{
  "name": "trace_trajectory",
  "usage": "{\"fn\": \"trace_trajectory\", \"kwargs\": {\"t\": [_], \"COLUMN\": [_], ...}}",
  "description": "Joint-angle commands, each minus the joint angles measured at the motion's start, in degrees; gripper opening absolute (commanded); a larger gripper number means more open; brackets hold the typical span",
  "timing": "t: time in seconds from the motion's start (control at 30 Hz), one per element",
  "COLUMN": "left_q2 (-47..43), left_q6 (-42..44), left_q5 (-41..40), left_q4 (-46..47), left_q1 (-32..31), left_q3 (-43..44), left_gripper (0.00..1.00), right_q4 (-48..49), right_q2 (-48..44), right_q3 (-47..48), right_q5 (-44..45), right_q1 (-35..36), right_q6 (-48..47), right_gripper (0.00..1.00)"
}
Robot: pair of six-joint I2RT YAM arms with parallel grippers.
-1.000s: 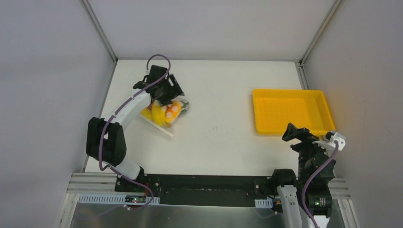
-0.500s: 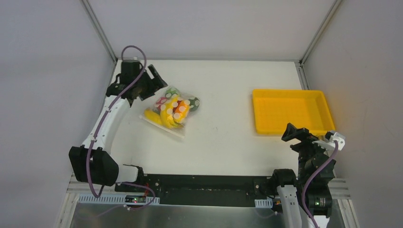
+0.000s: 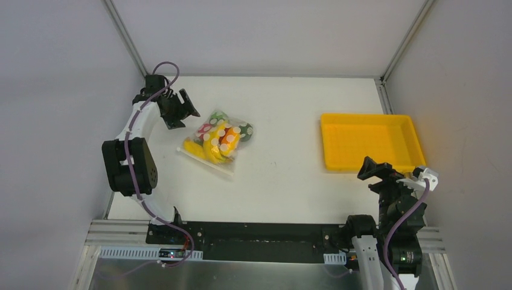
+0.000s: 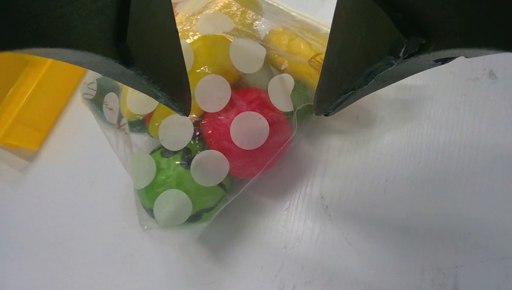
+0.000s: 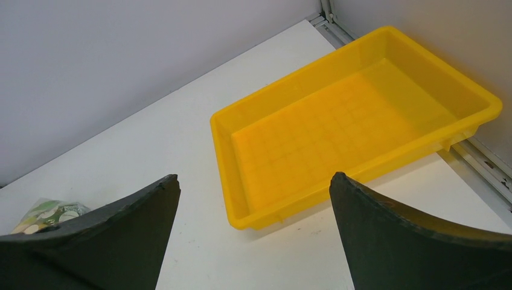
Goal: Open the zip-top bag and remove the fake food
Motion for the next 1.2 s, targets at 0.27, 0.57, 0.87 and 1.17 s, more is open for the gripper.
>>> {"fn": "trace_trajectory", "kwargs": {"t": [0.27, 0.57, 0.87, 1.17], "left_q2": [-7.3, -20.0, -34.8, -50.1], "left_q6": [-3.1, -7.4, -10.1, -13.1], "left_q5": [13.2, 16.9, 12.1, 1.4], "left_q4": [3.2, 5.7, 6.8, 4.2], "left_q1": [-0.3, -9.2, -18.1, -18.2], "left_q3": [-14.3, -27.1, -36.4, -46.5], "left_gripper": [0.77, 0.77, 0.77, 0.78], "right_q4": [1.7, -0.1, 19.7, 48.2], "right_q2": [7.5, 30.8, 35.9, 47.6], "right_q3": [4.6, 15.0, 0.0, -11.4], "right_q5": [-4.6, -28.1, -45.1, -33.0], "right_q1": [0.4, 0.4, 2.1, 22.5], "right_q6": [-1.0, 11.1, 31.8, 44.8], "right_gripper": [0.98, 0.98, 0.99, 0.95]}}
